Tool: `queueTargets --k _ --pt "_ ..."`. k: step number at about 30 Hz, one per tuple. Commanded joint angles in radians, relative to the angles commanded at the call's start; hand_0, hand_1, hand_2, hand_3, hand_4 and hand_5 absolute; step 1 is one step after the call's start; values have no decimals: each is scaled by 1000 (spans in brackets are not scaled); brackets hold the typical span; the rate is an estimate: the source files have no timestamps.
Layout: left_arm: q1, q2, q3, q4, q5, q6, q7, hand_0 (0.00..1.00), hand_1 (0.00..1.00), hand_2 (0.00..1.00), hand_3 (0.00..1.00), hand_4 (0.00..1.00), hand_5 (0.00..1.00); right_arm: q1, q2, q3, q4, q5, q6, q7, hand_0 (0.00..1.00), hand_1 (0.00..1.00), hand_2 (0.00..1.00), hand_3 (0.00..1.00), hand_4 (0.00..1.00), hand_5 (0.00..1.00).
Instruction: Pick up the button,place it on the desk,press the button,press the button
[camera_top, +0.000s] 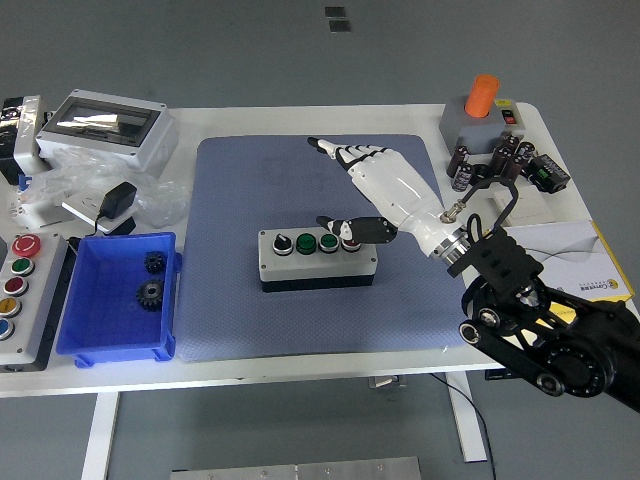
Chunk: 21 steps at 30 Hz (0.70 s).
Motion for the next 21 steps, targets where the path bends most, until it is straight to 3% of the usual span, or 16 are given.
queueTargets --k 2,3,8,9,14,15,21 --pt "1 0 -3 0 2 0 1 699 704 607 646 708 252 -1 -39 8 51 -43 49 -43 655 812 939 998 889 327" --pt "2 0 -4 0 3 1 1 701 704 606 643 698 241 -1 -56 9 76 -59 76 -64 573 870 849 998 823 419" --pt "0 -1 -8 0 7 0 0 701 704 606 643 698 241 9 -103 2 180 -89 213 -160 573 870 849 998 823 419" --pt "-1 -1 -8 0 8 0 0 700 704 606 644 698 241 12 -108 -2 195 -93 243 -179 225 288 261 736 302 117" --pt "-2 0 -11 0 11 1 0 700 704 606 644 698 241 22 -116 -24 209 -105 355 -224 225 288 261 736 302 117" --pt "-2 0 -12 0 11 1 0 700 704 608 644 699 247 24 -115 -28 205 -105 371 -227 132 166 160 681 267 2" --pt "-2 0 -13 0 14 1 1 701 703 608 644 700 247 32 -102 -69 172 -101 397 -235 124 131 150 672 247 2"
